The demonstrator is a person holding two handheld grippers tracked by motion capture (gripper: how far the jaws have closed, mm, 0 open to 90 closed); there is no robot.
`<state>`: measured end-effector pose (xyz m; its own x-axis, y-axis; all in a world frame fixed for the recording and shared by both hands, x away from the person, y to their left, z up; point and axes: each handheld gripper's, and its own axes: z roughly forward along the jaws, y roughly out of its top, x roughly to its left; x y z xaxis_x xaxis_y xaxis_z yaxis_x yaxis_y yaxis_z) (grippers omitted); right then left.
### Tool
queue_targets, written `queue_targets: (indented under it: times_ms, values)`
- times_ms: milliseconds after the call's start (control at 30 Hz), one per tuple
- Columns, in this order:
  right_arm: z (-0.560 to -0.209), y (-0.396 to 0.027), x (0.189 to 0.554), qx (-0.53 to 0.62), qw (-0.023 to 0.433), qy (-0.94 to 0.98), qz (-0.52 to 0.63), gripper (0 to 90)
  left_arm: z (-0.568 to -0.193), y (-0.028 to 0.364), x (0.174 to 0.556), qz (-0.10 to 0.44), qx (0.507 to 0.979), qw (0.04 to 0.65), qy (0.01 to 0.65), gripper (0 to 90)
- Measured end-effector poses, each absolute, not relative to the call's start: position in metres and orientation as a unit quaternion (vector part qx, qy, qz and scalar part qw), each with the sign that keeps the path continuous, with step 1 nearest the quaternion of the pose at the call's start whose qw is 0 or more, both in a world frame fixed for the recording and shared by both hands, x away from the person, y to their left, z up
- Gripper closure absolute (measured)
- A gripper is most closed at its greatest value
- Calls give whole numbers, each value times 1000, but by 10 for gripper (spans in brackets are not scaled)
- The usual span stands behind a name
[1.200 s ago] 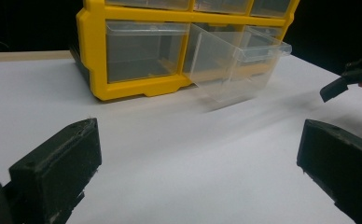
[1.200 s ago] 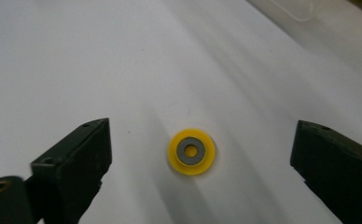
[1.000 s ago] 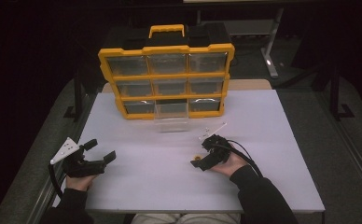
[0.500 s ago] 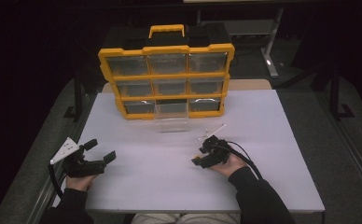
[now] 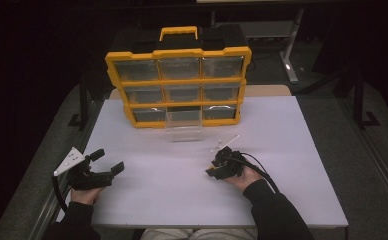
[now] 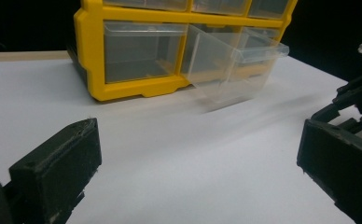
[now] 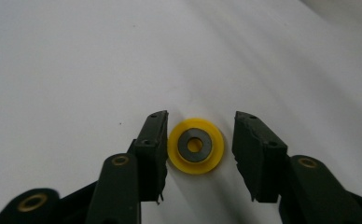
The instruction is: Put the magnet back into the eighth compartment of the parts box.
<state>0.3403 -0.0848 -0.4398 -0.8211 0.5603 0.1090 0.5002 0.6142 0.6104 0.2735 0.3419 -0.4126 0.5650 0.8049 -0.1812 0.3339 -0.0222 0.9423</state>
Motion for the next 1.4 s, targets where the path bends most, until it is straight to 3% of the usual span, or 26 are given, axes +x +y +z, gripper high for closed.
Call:
queue_targets:
  times_ms: [100, 767, 1400]
  values:
    - [-439, -85, 339, 295, 51, 898, 323, 608, -412, 342, 273, 212, 683, 564, 413, 0]
    - [-419, -96, 340, 305, 54, 881, 357, 612, -412, 342, 273, 212, 682, 563, 415, 0]
    - [-374, -90, 349, 294, 47, 864, 406, 612, -412, 342, 273, 213, 683, 562, 416, 0]
